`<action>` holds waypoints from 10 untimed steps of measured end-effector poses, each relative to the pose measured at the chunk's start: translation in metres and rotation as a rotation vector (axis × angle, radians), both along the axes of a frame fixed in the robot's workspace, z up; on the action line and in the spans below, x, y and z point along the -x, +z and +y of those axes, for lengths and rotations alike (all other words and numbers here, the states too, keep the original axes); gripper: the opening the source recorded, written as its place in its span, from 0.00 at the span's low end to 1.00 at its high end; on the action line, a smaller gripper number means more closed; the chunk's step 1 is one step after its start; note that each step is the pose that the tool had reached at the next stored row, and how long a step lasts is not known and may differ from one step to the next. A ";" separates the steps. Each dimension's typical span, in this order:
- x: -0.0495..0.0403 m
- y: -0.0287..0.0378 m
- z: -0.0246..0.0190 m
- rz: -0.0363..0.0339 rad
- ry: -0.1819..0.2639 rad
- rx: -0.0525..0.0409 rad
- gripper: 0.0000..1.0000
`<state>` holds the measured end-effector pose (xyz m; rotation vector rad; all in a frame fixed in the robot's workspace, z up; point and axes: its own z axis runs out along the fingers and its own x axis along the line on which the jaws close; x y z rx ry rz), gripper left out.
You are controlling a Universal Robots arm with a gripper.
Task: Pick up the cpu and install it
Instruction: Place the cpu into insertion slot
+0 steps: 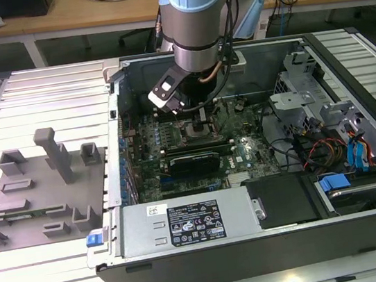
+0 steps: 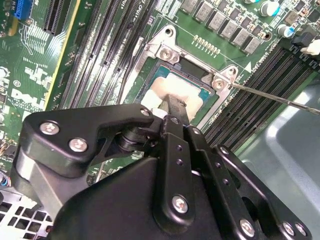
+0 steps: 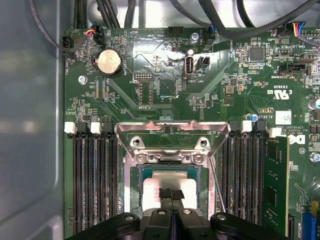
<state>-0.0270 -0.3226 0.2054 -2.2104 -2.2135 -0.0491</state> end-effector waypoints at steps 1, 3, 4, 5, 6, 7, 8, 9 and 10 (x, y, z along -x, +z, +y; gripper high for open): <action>0.0000 -0.0001 0.0000 -0.0001 0.000 -0.0001 0.11; 0.0000 -0.0002 0.0001 -0.0002 0.000 -0.0005 0.11; 0.0000 -0.0004 0.0000 -0.0001 0.000 -0.0007 0.11; 0.0000 -0.0006 0.0000 0.0000 0.000 -0.0007 0.11; 0.0000 -0.0007 0.0000 0.0000 0.000 -0.0005 0.11; 0.0000 -0.0008 0.0000 0.0001 0.000 -0.0005 0.11; 0.0000 -0.0011 0.0000 0.0001 0.000 -0.0005 0.11; 0.0000 -0.0013 0.0000 0.0000 0.001 -0.0005 0.11; 0.0000 -0.0017 0.0000 0.0000 0.001 -0.0006 0.11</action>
